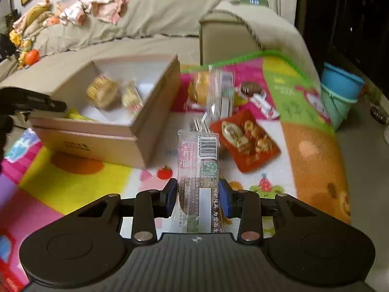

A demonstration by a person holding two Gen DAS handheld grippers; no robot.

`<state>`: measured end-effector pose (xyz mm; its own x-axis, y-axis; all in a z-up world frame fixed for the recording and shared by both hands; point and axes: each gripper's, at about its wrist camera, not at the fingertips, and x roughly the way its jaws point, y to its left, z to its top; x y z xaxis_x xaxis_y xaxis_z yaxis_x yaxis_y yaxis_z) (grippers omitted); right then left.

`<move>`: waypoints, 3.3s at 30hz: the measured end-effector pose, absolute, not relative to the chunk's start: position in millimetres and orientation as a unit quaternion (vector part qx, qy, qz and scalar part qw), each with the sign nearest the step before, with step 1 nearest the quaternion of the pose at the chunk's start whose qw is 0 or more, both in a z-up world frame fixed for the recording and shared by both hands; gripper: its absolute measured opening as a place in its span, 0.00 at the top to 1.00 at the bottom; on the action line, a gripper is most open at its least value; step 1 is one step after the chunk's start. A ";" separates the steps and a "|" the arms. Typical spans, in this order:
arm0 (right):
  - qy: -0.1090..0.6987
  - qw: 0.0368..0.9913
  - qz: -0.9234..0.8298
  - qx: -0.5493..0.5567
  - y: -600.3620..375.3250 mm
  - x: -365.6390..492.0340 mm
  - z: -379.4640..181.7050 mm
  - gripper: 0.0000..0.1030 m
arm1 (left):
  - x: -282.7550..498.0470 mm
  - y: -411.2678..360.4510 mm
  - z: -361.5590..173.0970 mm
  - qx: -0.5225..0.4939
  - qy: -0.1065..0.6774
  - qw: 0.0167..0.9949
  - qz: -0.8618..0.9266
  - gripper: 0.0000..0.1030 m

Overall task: Organize objects
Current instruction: 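Grasp the clear wrapped sweet with the barcode using the right gripper, then drop the clear wrapped sweet into the pink box with the right gripper, then reach the right gripper toward the red quail-egg pouch, then grasp the red quail-egg pouch with the right gripper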

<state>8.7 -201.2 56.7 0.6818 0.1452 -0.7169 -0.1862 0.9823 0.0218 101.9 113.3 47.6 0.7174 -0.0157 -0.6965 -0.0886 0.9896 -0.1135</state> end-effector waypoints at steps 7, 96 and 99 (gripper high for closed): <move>0.312 0.942 0.118 -0.015 -194.7 -4.7 119.1 0.65 | 101.0 115.1 47.2 -0.076 0.374 0.924 0.014 0.88; 0.374 0.924 0.081 -0.004 -227.7 73.0 24.0 0.29 | 99.3 116.9 45.5 -0.073 0.375 0.924 0.009 0.87; 0.376 0.924 0.071 -0.008 -229.2 65.2 28.7 0.29 | 99.9 116.2 45.8 -0.073 0.375 0.924 0.009 0.87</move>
<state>65.2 -229.2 28.7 0.7065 0.1256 -0.6965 -0.1381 0.9897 0.0383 99.9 116.2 45.8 0.7183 -0.0381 -0.6947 -0.0722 0.9890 -0.1288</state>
